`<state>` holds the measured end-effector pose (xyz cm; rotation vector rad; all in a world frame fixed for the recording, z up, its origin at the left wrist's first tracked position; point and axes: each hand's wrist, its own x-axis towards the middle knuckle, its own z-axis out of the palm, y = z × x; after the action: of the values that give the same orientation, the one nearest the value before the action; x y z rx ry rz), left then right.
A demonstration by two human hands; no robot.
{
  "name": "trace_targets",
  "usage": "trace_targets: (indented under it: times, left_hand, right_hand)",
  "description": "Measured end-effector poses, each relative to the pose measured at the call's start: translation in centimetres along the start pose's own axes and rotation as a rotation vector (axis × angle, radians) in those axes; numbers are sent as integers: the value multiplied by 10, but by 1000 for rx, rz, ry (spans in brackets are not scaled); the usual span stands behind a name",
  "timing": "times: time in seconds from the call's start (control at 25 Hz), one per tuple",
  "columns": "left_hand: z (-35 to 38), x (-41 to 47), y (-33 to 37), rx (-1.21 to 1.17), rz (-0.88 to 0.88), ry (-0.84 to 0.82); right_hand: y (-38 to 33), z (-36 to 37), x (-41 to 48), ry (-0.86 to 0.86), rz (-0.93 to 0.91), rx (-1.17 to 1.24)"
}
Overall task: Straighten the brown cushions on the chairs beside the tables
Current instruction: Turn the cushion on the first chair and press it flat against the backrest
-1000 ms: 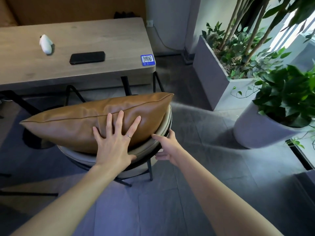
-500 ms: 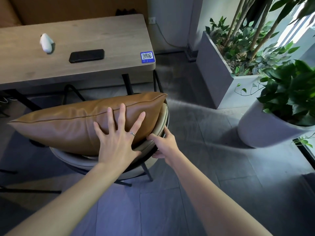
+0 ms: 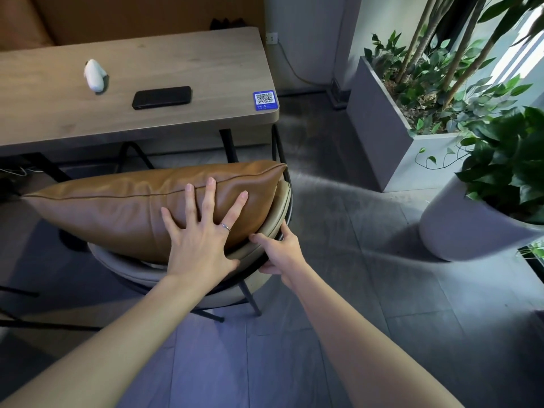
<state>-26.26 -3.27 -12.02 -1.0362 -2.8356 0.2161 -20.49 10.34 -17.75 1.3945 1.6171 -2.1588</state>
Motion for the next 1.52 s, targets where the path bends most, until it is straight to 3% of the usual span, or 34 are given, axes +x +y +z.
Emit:
trace_targets:
  times: [0.88,1.2,1.36,1.52]
  left_hand:
    - [7,6,3,71,-13,12]
    - [-10,-5,9,65,-28,-56]
    - [-53,-14,-4,-105,30,-146]
    - [-97,-42,-44,-170,-60,-144]
  right_hand:
    - [-11,-6,4,-32,-52,-178]
    - [1,-11,-43,26,-204,-620]
    - [-19,-7,-76,19,-311,-845]
    - [-46,22,-129,-1,-483,-989]
